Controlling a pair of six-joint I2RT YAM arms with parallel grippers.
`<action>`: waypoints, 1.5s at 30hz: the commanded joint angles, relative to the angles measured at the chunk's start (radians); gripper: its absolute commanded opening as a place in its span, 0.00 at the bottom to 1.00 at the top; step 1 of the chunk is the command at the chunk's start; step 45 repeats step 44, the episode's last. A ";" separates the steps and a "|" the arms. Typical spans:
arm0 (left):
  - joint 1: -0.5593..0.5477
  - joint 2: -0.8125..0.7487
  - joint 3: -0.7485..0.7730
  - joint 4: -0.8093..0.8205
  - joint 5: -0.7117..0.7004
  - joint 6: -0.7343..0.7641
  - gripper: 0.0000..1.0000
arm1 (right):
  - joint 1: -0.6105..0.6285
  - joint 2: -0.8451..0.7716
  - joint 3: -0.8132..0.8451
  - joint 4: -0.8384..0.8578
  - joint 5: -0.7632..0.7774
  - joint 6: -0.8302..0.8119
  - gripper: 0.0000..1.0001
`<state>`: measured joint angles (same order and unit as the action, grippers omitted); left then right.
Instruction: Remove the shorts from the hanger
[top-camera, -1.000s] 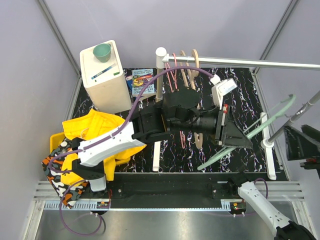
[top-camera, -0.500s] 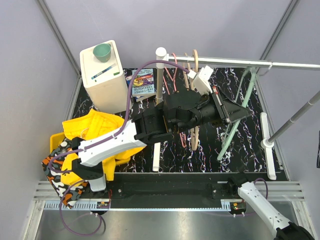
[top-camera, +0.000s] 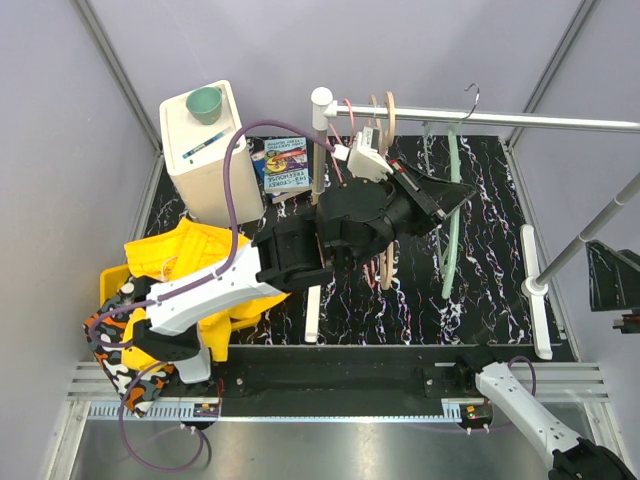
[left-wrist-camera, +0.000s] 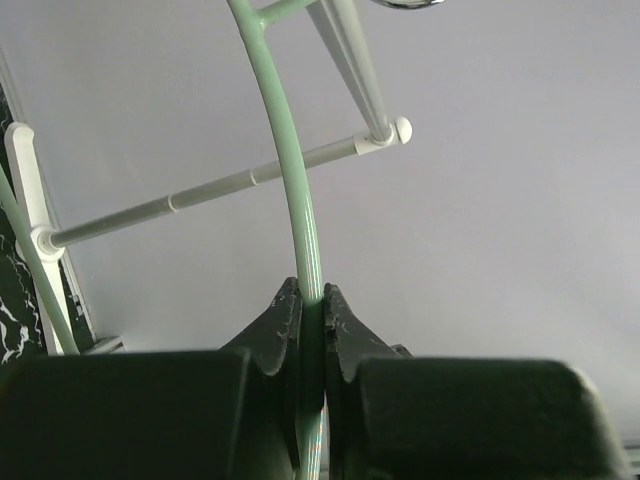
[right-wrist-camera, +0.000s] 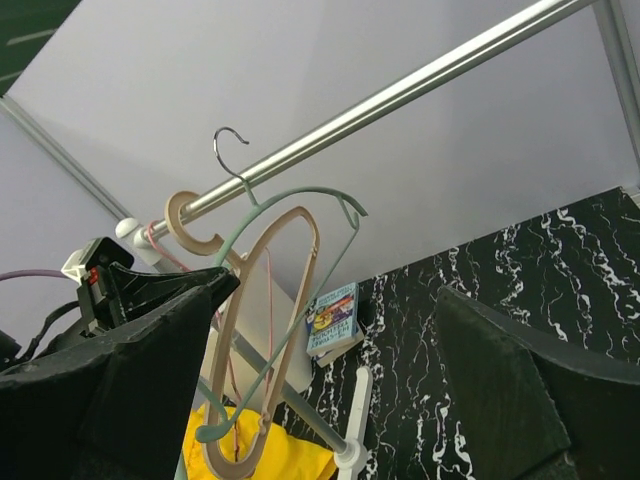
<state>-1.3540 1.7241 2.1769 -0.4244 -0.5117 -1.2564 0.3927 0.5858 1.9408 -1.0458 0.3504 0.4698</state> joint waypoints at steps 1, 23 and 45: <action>0.006 -0.078 -0.049 0.038 -0.094 -0.074 0.00 | 0.003 0.032 -0.026 -0.014 -0.034 0.016 1.00; -0.025 -0.193 -0.203 0.107 0.007 0.185 0.68 | 0.003 0.016 -0.296 -0.181 -0.034 0.378 1.00; -0.209 -0.625 -0.557 0.082 0.034 0.733 0.99 | 0.003 -0.027 -0.635 -0.263 -0.188 0.606 1.00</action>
